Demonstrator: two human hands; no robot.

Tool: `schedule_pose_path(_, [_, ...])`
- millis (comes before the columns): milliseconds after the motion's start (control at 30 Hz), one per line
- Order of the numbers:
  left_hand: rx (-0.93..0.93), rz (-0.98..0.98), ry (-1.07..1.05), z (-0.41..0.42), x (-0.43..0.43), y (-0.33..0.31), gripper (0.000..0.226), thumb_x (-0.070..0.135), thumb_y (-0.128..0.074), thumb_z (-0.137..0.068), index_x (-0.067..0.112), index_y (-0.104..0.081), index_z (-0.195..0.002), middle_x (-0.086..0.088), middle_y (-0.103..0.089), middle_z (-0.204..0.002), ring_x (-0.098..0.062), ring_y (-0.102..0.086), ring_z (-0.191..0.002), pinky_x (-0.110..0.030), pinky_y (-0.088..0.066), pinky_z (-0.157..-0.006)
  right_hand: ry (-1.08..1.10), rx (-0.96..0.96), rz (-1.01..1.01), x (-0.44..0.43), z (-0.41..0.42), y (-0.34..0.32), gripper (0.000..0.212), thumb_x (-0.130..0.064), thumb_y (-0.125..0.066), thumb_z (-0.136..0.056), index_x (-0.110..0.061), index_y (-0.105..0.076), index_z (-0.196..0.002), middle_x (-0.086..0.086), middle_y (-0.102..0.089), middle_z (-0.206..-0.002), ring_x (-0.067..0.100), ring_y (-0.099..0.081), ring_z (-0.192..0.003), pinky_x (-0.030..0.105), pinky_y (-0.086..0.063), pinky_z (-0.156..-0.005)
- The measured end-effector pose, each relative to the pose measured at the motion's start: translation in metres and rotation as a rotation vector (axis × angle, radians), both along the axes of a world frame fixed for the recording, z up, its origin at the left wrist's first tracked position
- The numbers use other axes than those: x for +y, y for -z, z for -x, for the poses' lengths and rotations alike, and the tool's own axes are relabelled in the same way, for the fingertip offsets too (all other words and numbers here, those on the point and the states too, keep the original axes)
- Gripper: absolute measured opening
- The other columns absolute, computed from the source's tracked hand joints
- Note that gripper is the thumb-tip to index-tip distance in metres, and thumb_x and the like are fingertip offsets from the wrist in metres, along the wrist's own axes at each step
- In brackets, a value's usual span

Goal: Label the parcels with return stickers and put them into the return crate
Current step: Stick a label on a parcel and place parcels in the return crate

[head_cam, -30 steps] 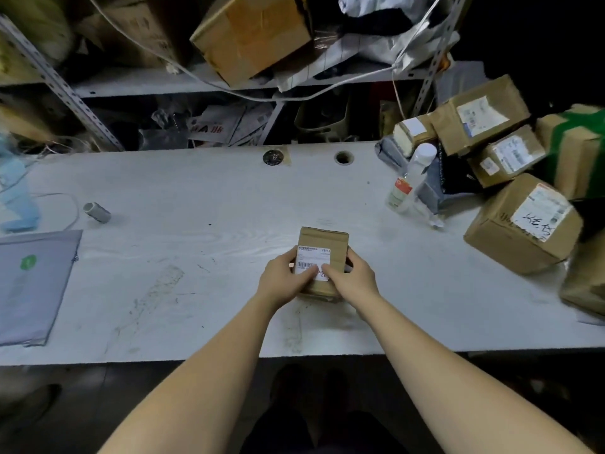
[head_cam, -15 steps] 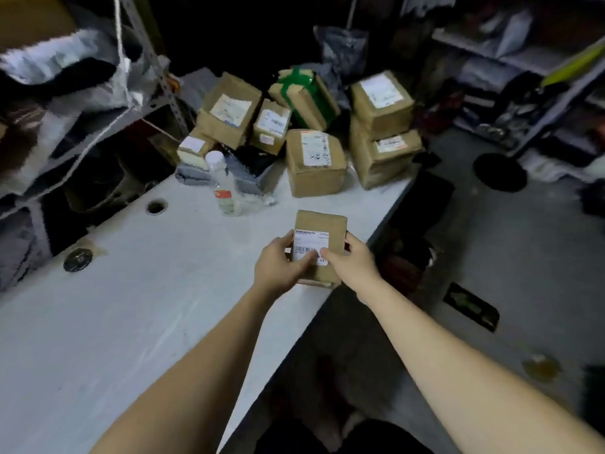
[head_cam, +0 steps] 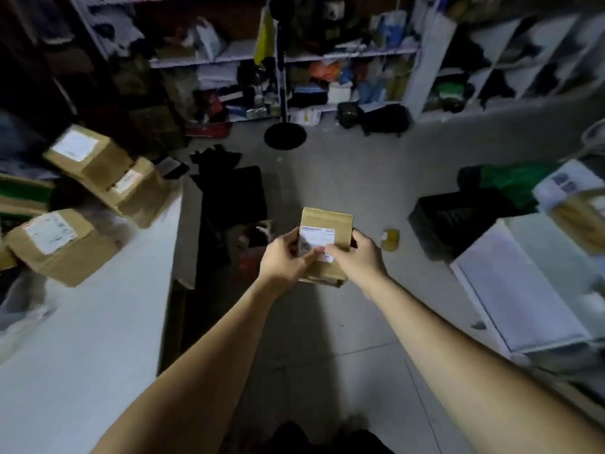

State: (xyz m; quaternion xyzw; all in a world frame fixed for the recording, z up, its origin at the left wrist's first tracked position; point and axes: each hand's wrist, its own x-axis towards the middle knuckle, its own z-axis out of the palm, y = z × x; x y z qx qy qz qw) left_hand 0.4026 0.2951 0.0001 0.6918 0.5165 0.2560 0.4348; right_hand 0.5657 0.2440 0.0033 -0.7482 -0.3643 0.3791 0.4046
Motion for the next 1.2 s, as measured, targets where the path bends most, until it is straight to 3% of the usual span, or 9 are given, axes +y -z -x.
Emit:
schedule_pose_path(167, [0.003, 0.006, 0.251, -0.169, -0.034, -0.005, 0.047, 0.059, -0.075, -0.081, 0.032, -0.070, -0.118, 0.020, -0.076, -0.101, 0.004, -0.070, -0.093, -0.025, -0.058, -0.084, 0.253, -0.087, 0.024, -0.070, -0.151, -0.005, 0.040, -0.046, -0.077, -0.072, -0.032, -0.070, -0.109, -0.015, -0.074, -0.101, 0.010, -0.069, -0.096, 0.034, -0.058, -0.087])
schedule_pose_path(267, [-0.015, 0.005, 0.419, -0.262, -0.062, -0.008, 0.044, 0.059, -0.075, -0.081, 0.035, -0.069, -0.118, 0.018, -0.076, -0.100, 0.001, -0.072, -0.089, -0.033, -0.061, -0.084, 0.416, -0.114, 0.055, -0.118, -0.227, -0.010, 0.042, -0.044, -0.077, -0.077, -0.028, -0.069, -0.115, -0.010, -0.074, -0.107, 0.015, -0.068, -0.101, 0.036, -0.057, -0.089])
schedule_pose_path(433, [0.069, 0.017, 0.667, -0.405, -0.111, 0.001, 0.068, 0.084, -0.064, -0.068, 0.037, -0.065, -0.118, 0.013, -0.074, -0.106, -0.012, -0.072, -0.094, -0.043, -0.061, -0.084, 0.725, -0.088, 0.060, -0.200, -0.324, -0.014, 0.045, -0.044, -0.073, -0.079, -0.030, -0.066, -0.120, -0.009, -0.071, -0.113, 0.018, -0.066, -0.104, 0.041, -0.056, -0.095])
schedule_pose_path(533, [0.076, -0.037, 0.831, -0.478, -0.146, 0.001, 0.053, 0.067, -0.069, -0.079, 0.035, -0.066, -0.121, 0.008, -0.075, -0.109, -0.015, -0.071, -0.093, -0.040, -0.060, -0.083, 0.890, -0.075, 0.049, -0.245, -0.372, -0.012, 0.047, -0.048, -0.072, -0.074, -0.028, -0.067, -0.117, -0.007, -0.073, -0.109, 0.017, -0.068, -0.100, 0.043, -0.057, -0.093])
schedule_pose_path(633, [0.009, -0.017, 0.981, -0.549, -0.183, 0.005, 0.039, 0.058, -0.073, -0.082, 0.038, -0.069, -0.115, 0.014, -0.075, -0.100, -0.009, -0.071, -0.088, -0.037, -0.061, -0.082, 1.034, -0.065, 0.061, -0.285, -0.417, -0.009, 0.046, -0.043, -0.071, -0.077, -0.026, -0.065, -0.120, -0.003, -0.073, -0.110, 0.020, -0.069, -0.100, 0.047, -0.058, -0.092])
schedule_pose_path(800, [-0.003, 0.047, 1.243, -0.648, -0.247, 0.016, 0.067, 0.072, -0.075, -0.067, 0.041, -0.063, -0.126, 0.010, -0.072, -0.112, -0.011, -0.070, -0.097, -0.035, -0.061, -0.082, 1.300, -0.101, 0.119, -0.352, -0.472, -0.020, 0.047, -0.036, -0.069, -0.083, -0.030, -0.058, -0.129, -0.007, -0.068, -0.108, 0.018, -0.066, -0.098, 0.041, -0.058, -0.087])
schedule_pose_path(967, [-0.041, 0.139, 1.410, -0.715, -0.314, 0.025, 0.067, 0.067, -0.076, -0.057, 0.048, -0.061, -0.119, 0.003, -0.065, -0.113, -0.008, -0.066, -0.097, -0.023, -0.059, -0.075, 1.446, -0.051, 0.145, -0.413, -0.523, -0.011, 0.054, -0.039, -0.066, -0.080, -0.030, -0.056, -0.133, -0.003, -0.070, -0.116, 0.021, -0.068, -0.102, 0.046, -0.060, -0.088])
schedule_pose_path(1100, [-0.006, 0.180, 1.461, -0.771, -0.371, 0.050, 0.057, 0.069, -0.077, -0.066, 0.055, -0.059, -0.118, 0.007, -0.067, -0.109, -0.006, -0.066, -0.098, -0.032, -0.061, -0.082, 1.504, -0.002, 0.182, -0.465, -0.571, 0.010, 0.051, -0.037, -0.066, -0.081, -0.030, -0.059, -0.131, -0.004, -0.071, -0.114, 0.020, -0.068, -0.101, 0.041, -0.059, -0.089])
schedule_pose_path(1200, [0.033, 0.192, 1.474, -0.816, -0.409, 0.070, 0.055, 0.059, -0.082, -0.072, 0.053, -0.057, -0.122, 0.013, -0.072, -0.105, 0.001, -0.067, -0.094, -0.028, -0.059, -0.083, 1.486, 0.011, 0.211, -0.509, -0.622, 0.039, 0.056, -0.041, -0.068, -0.076, -0.030, -0.061, -0.131, -0.004, -0.073, -0.112, 0.021, -0.068, -0.101, 0.042, -0.058, -0.090])
